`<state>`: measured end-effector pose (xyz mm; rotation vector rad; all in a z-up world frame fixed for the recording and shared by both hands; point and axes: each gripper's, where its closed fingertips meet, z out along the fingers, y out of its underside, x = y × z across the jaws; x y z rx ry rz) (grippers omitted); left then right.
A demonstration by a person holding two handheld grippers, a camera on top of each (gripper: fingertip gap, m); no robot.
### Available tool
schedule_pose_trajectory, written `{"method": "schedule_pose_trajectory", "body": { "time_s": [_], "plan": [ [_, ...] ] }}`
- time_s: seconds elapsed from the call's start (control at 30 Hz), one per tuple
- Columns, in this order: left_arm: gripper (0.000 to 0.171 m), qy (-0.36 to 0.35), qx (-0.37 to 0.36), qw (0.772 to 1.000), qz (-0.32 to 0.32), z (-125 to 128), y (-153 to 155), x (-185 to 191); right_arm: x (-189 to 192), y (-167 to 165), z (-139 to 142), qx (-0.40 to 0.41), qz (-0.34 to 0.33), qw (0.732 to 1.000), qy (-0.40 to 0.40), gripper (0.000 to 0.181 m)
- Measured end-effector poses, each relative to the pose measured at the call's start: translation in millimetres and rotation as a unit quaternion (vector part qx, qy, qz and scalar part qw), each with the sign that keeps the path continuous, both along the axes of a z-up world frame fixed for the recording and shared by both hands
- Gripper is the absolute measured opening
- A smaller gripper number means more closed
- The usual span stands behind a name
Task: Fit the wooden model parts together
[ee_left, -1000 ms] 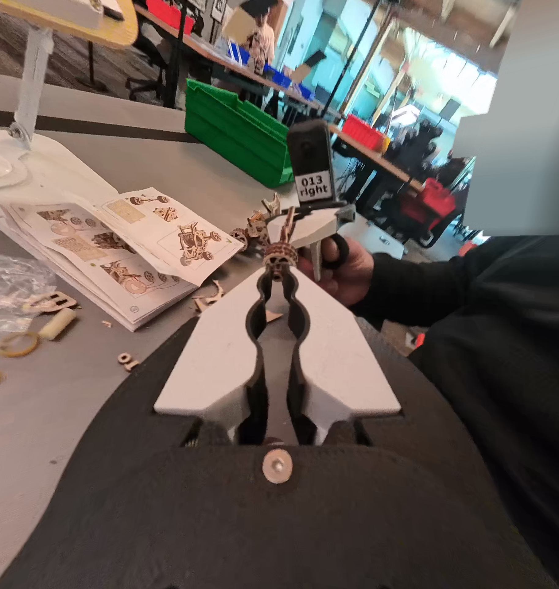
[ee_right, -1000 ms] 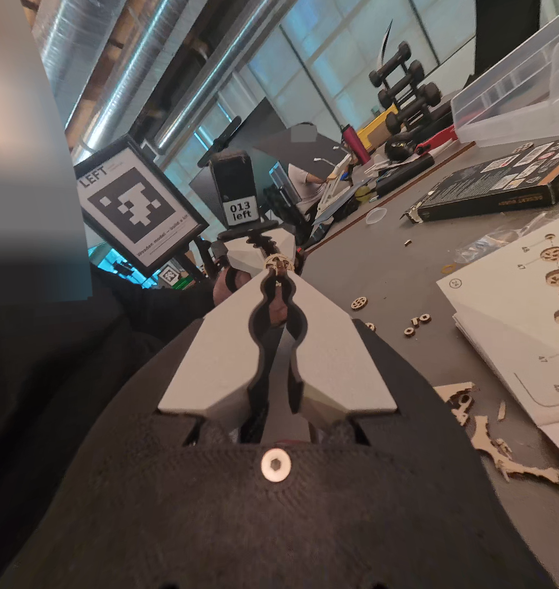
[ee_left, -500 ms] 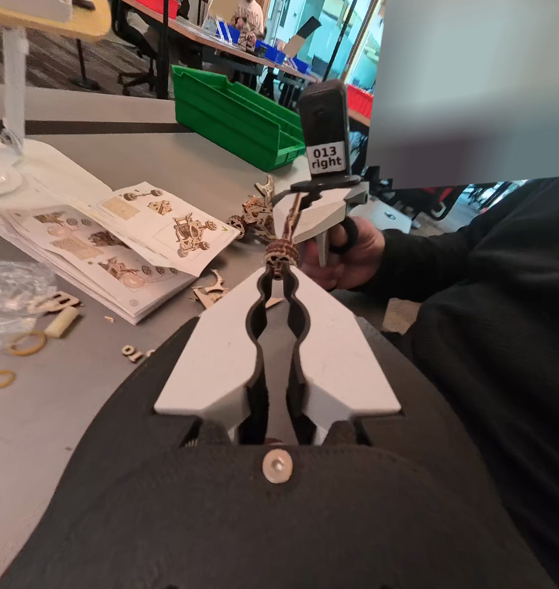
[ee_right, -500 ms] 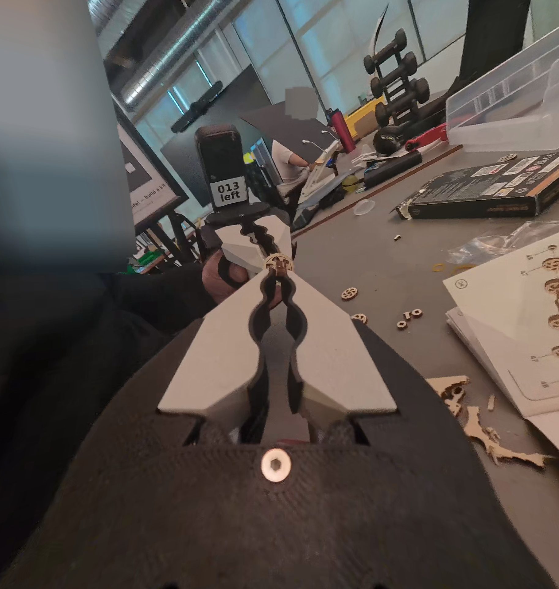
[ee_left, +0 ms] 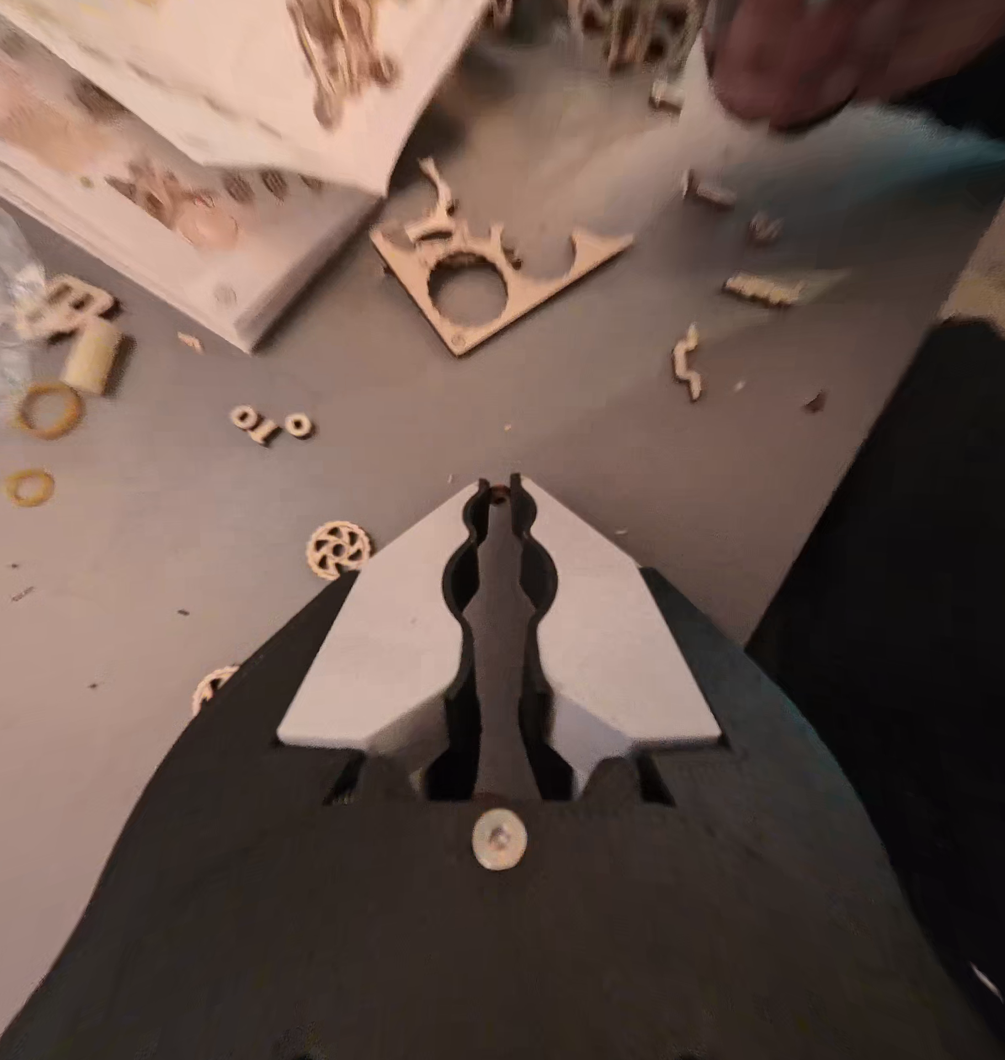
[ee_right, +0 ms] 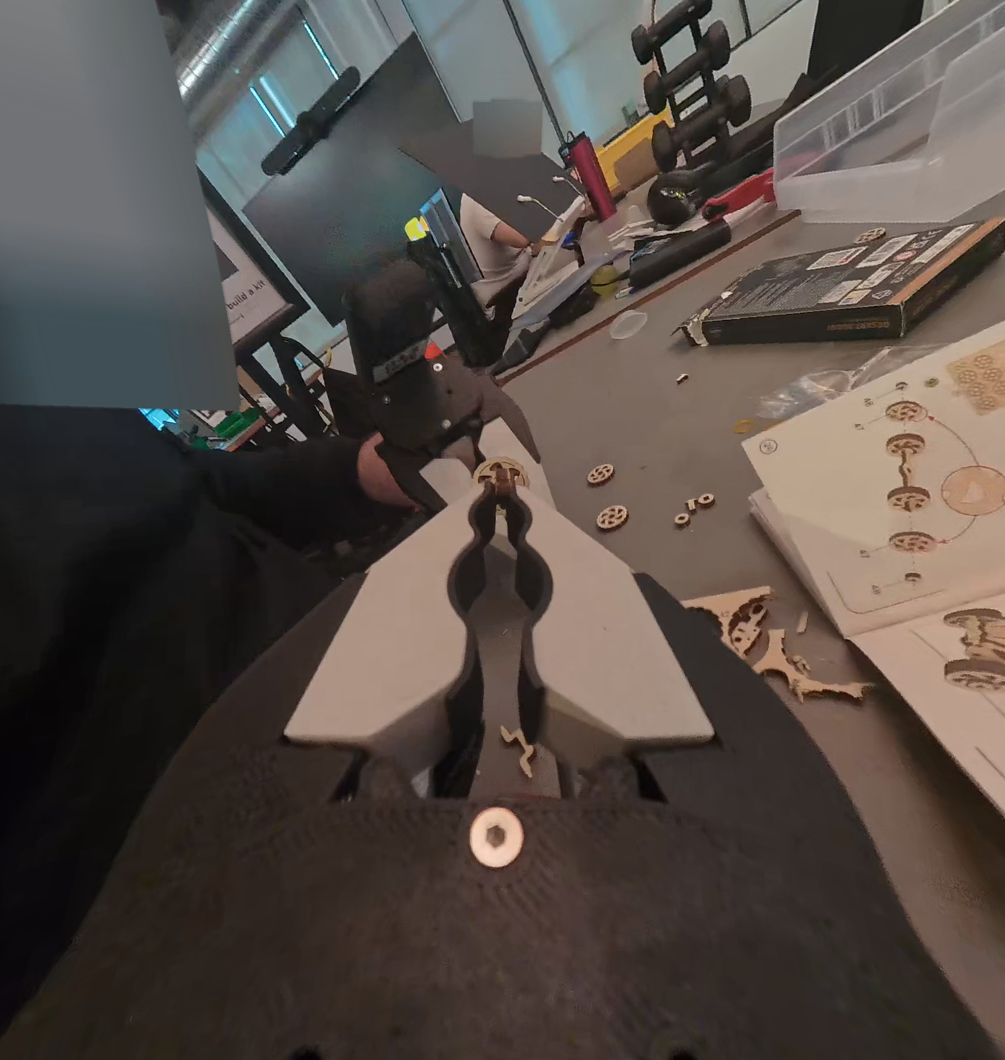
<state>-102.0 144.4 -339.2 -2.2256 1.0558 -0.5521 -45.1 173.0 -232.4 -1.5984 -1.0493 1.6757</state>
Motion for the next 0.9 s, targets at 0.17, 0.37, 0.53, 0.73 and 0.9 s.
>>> {"method": "schedule_pose_trajectory", "body": {
  "time_s": [0.17, 0.37, 0.53, 0.73, 0.9],
  "plan": [
    [0.005, 0.048, -0.018, 0.999, -0.014, -14, 3, 7, 2, -1, -19, 0.012, -0.01, 0.999, -0.036, 0.001],
    [0.041, 0.03, -0.002, 1.0, 0.004, -3, 12, -1, 4, 2, -21, 0.021, -0.02, 0.999, -0.042, 0.001],
    [0.052, 0.014, 0.036, 0.999, 0.008, 8, 12, -6, 6, 3, -23, 0.026, -0.023, 0.998, -0.049, 0.001],
    [0.068, -0.079, 0.105, 0.991, -0.029, 50, 11, 39, -4, -10, -19, -0.006, -0.001, 0.999, -0.037, 0.001],
    [0.044, -0.12, 0.128, 0.984, -0.038, 62, 13, 63, -8, -20, -15, -0.067, 0.023, 0.997, -0.006, 0.001]
  ]
}}
